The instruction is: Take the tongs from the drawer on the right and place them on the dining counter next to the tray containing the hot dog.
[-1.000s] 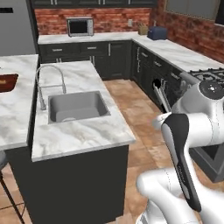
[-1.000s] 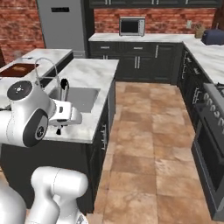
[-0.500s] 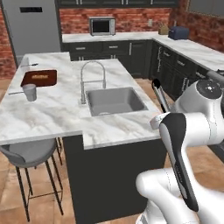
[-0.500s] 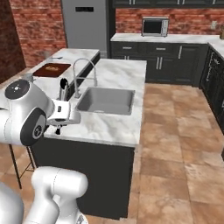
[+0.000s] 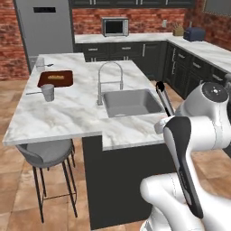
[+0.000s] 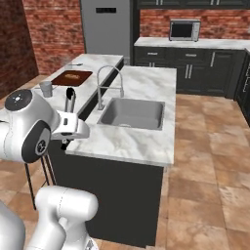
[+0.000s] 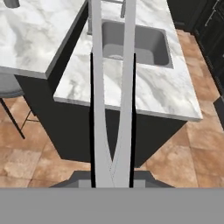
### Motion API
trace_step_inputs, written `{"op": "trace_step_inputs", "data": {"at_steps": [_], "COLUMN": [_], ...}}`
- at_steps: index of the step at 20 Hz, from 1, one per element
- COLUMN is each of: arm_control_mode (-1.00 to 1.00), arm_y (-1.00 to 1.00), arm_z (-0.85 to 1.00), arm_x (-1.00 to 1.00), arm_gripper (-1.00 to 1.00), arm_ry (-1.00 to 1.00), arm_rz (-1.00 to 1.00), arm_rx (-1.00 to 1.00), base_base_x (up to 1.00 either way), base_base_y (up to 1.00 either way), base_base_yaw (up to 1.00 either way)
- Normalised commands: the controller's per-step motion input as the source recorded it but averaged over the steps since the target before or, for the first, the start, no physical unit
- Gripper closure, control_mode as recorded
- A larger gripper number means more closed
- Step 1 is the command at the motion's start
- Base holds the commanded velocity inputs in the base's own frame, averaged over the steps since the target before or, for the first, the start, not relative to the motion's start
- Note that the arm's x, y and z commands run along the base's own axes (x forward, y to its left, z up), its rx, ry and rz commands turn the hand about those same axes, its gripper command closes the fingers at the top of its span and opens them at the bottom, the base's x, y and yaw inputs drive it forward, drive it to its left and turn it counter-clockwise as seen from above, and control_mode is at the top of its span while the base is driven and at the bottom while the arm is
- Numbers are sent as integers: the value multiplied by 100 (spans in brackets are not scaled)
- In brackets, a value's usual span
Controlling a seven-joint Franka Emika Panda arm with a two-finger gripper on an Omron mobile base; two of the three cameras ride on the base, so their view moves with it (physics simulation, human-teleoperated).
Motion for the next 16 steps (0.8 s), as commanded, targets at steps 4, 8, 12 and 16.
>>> {"op": "trace_step_inputs", "data": {"at_steps": [4, 8, 12, 16], "arm_control_mode": [100, 100, 100, 100], "arm_y": [0, 0, 0, 0], "arm_z": [0, 0, 0, 0], "arm_x": [0, 0, 0, 0], "arm_gripper": [100, 100, 100, 100], "arm_ry": [0, 0, 0, 0], "arm_rz": [0, 0, 0, 0], "arm_rx": [0, 0, 0, 0], "base_base_x": [-31, -50, -96, -97], "base_base_y": [100, 100, 81, 66], "base_base_yaw": [-2, -5, -10, -11]}}
